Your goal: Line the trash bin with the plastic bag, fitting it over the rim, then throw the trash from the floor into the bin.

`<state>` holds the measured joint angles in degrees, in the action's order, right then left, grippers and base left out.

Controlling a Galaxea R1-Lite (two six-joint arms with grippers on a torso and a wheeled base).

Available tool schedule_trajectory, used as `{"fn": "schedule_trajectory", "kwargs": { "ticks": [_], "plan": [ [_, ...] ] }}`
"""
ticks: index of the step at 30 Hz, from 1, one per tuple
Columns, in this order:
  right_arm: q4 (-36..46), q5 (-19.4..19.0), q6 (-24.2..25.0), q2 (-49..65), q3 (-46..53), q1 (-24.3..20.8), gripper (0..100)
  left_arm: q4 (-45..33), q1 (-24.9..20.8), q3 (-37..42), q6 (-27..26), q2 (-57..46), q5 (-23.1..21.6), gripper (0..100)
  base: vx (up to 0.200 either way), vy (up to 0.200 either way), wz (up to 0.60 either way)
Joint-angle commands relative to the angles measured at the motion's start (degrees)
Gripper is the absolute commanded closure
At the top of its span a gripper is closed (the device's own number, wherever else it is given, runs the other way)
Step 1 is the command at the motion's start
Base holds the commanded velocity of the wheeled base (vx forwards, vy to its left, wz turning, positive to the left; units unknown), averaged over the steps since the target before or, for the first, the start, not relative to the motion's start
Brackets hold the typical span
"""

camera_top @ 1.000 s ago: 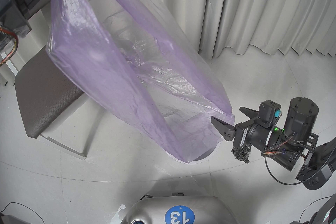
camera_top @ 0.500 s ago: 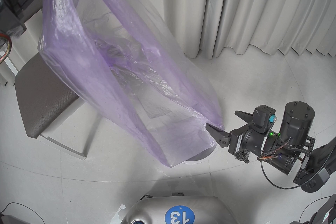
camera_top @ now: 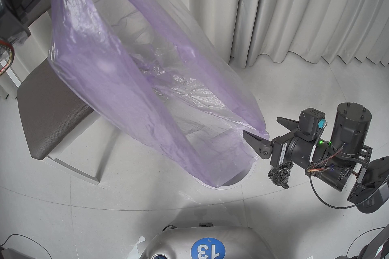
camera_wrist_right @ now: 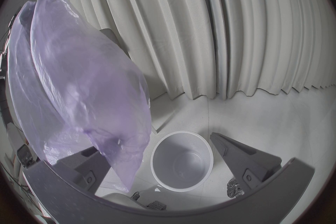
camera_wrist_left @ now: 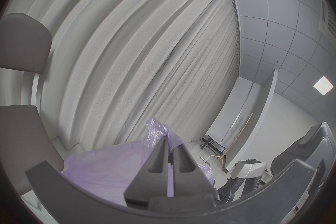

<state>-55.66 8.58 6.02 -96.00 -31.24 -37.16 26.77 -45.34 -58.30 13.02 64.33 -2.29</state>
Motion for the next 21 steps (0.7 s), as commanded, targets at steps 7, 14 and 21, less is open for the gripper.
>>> {"fn": "schedule_trajectory", "kwargs": {
  "ticks": [7, 14, 21],
  "plan": [
    [-0.15, -0.06, 0.57, -1.73, -0.22, -1.34, 0, 0.04, -0.19, 0.29, -0.1, -0.08, 0.36, 100, 0.0, 0.0, 0.0],
    [-0.24, 0.29, 1.98, -3.93, 0.39, -4.59, 0, 0.04, -0.28, 0.38, -0.01, 0.01, 0.18, 100, 0.0, 0.0, 0.0],
    [-0.15, 0.47, 3.29, -4.11, 0.57, -5.47, 0, 0.04, -0.28, 0.55, -0.01, -0.17, 0.36, 100, 0.0, 0.0, 0.0]
  ]
}}
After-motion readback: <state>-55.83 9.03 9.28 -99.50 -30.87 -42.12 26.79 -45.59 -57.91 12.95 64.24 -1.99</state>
